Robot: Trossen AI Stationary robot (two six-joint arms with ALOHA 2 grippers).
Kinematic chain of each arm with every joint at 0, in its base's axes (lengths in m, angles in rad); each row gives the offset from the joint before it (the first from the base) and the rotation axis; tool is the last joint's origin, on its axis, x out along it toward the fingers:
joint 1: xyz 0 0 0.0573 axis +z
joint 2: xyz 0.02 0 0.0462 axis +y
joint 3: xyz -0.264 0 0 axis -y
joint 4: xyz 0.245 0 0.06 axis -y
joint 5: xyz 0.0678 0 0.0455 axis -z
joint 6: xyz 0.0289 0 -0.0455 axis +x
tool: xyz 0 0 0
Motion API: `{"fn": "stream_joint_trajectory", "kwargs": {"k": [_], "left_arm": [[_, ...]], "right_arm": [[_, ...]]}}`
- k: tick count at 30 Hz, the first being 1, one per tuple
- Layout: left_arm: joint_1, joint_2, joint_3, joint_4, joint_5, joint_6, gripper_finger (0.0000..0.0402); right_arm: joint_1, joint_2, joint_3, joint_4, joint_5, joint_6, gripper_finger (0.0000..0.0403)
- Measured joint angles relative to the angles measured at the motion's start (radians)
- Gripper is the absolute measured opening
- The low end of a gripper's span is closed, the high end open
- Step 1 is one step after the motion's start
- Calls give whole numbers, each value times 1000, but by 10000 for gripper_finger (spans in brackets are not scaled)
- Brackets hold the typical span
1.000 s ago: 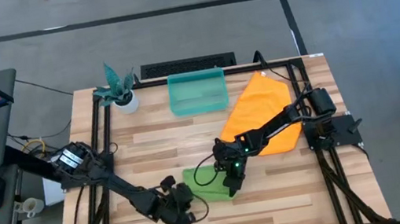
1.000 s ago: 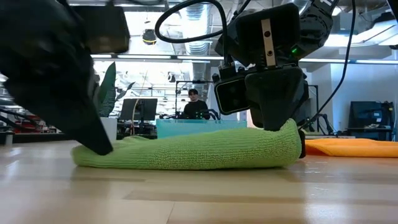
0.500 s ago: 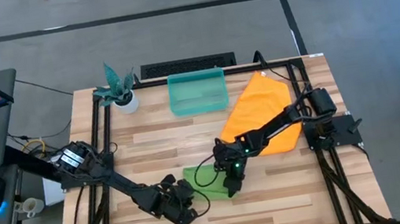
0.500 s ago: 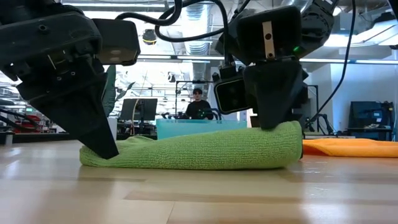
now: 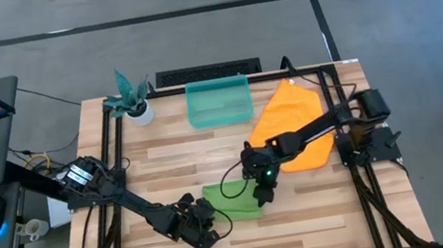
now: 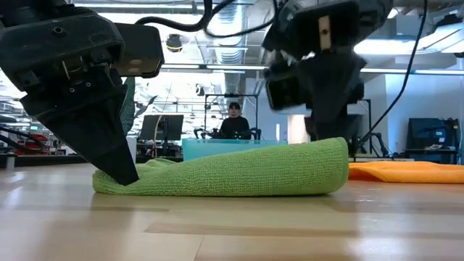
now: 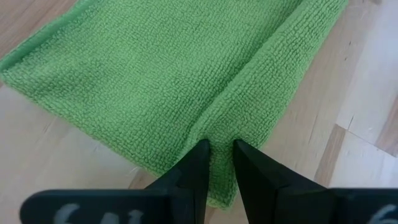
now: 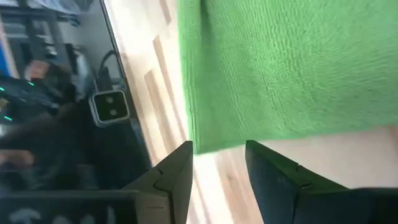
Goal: Roll microfiber towels into tight, uniform cylinder then place into a basket
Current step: Roll the green towel
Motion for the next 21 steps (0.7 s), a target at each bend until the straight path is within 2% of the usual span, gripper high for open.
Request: {"fn": "stream_joint_trajectory", "kwargs": {"k": [4,8,10,13,18,21], "left_arm": [[0,0,0,0,0,-16,70],[0,1,-1,0,-1,-23,70],[0,1,-1,0,-1,-23,70],[0,1,-1,0,-1,-31,70],[0,1,-1,0,2,-47,70],[0,1,-1,1,3,-53,70]], "right_arm": [[44,-107,-4,-60,89,-134,169],[139,-202,-50,-17,314,-253,170],[195,-236,-81,39,434,-299,171],[268,-254,-126,158,560,-324,169],[337,-207,-135,282,626,-324,164],[344,-155,-135,319,628,-313,150]]}}
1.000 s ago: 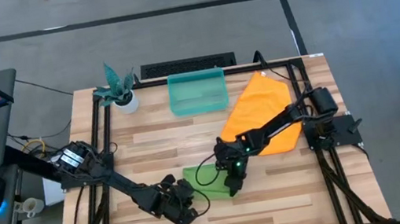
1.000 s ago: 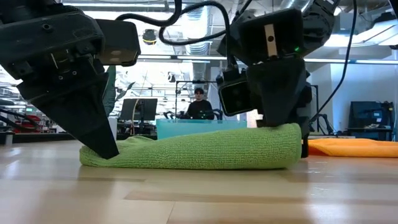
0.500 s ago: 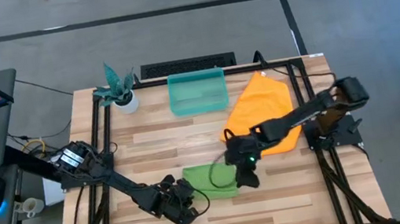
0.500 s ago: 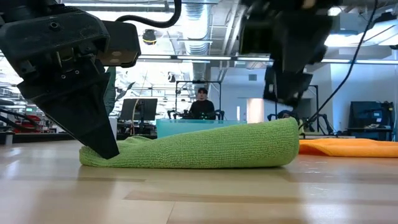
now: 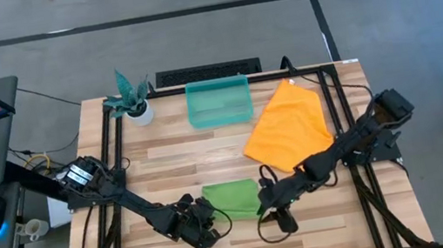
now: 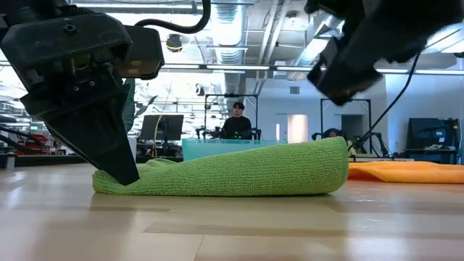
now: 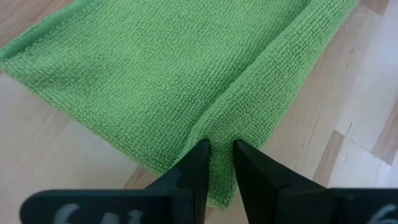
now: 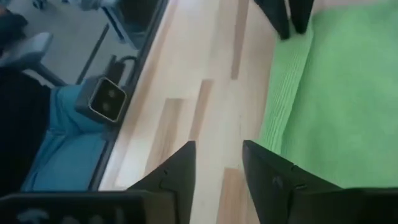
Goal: Roll microfiber towels into tight, uniform cylinder then place into a basket
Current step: Roll the green towel
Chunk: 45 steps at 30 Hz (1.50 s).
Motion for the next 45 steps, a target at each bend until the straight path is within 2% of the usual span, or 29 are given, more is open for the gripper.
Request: {"fn": "stream_joint_trajectory", "kwargs": {"k": [3,7,9,14,18,27,32,45], "left_arm": [[0,0,0,-1,1,-1,70],[0,0,0,-1,2,-3,70],[0,0,0,-1,2,-3,70],[0,0,0,-1,2,-3,70],[0,0,0,-1,2,-10,70],[0,0,0,-1,3,-33,70],[0,0,0,-1,2,-33,70],[0,0,0,-1,3,-35,70]], "right_arm": [[-5,45,2,26,-4,39,114],[-16,82,1,49,-25,51,37],[-17,94,2,76,-39,51,12],[-17,95,2,70,-45,76,20],[-17,96,2,72,-56,76,6],[-42,191,3,107,-52,121,10],[-57,183,5,137,-49,122,5],[-65,169,5,64,65,203,6]]}}
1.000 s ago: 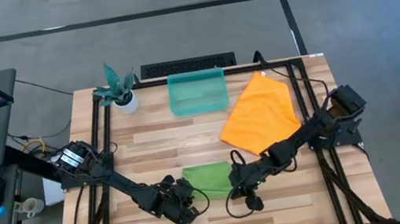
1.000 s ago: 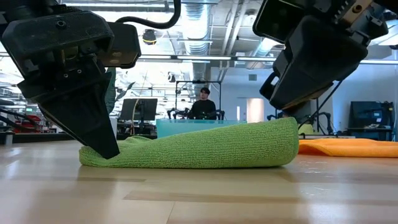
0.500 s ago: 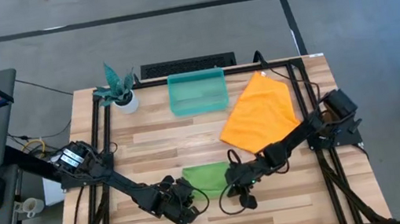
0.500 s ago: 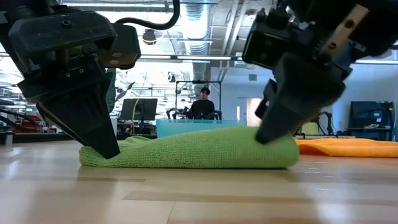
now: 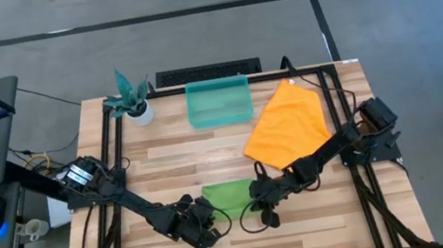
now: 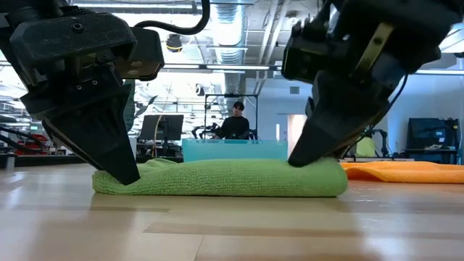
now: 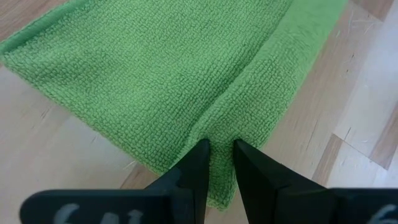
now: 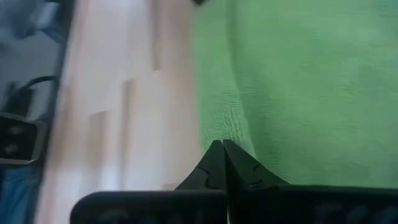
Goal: Roll microfiber towels into tight, uniform cylinder then place into a basket
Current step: Roll the green towel
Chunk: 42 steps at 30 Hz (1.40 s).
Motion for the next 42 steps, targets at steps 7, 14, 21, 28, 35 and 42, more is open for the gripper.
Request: {"fn": "stream_joint_trajectory", "kwargs": {"k": [7,14,21,28,35,42], "left_arm": [[0,0,0,0,0,-1,70],[-1,0,0,2,-15,-1,70],[-2,1,0,5,-31,-10,75],[-2,1,0,19,-28,21,117],[-9,8,49,-23,-22,215,143],[-35,8,227,-272,-61,304,129]], "right_arm": [[-18,5,0,-59,36,7,6],[-10,4,0,-86,38,7,6],[-9,4,3,-120,39,-5,6],[-12,4,3,-124,36,-44,7],[-11,4,2,-128,37,-56,7],[-11,2,2,-148,36,-56,7]]}}
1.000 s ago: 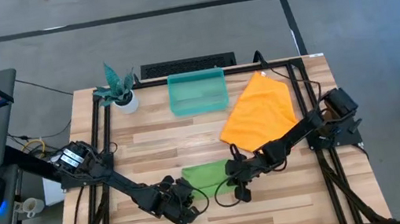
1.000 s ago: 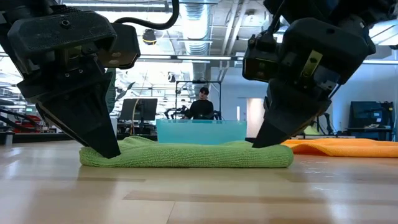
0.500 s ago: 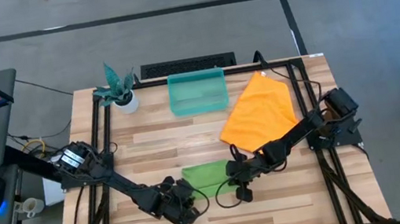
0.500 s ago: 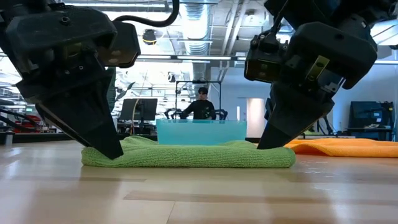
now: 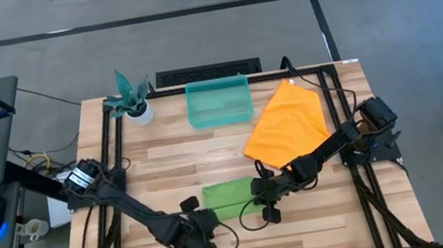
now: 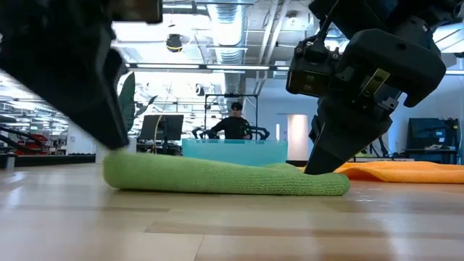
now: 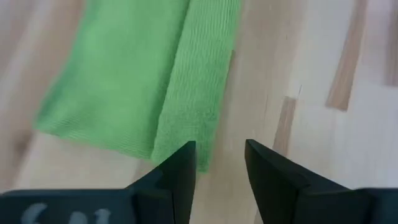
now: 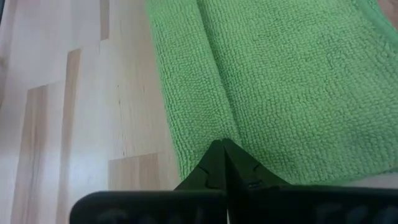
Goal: Roll microfiber towels into tight, uniform cylinder then place into a basket
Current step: Roll the green towel
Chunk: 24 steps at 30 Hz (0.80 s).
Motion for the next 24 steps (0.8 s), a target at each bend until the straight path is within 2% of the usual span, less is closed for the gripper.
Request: {"fn": "stream_joint_trajectory", "kwargs": {"k": [4,8,16,21,24], "left_arm": [[-19,-1,57,-35,-121,80,125],[-24,-3,44,43,-186,178,125],[21,-3,-75,198,-190,200,108],[35,-4,-142,326,-129,235,66],[35,-4,-158,352,-139,247,33]], "right_arm": [[0,0,0,-1,0,0,7],[0,0,0,-3,0,-1,7],[0,1,-1,-3,0,-3,7],[0,2,-1,-4,0,-3,7],[0,2,-1,-4,0,-3,10]]}}
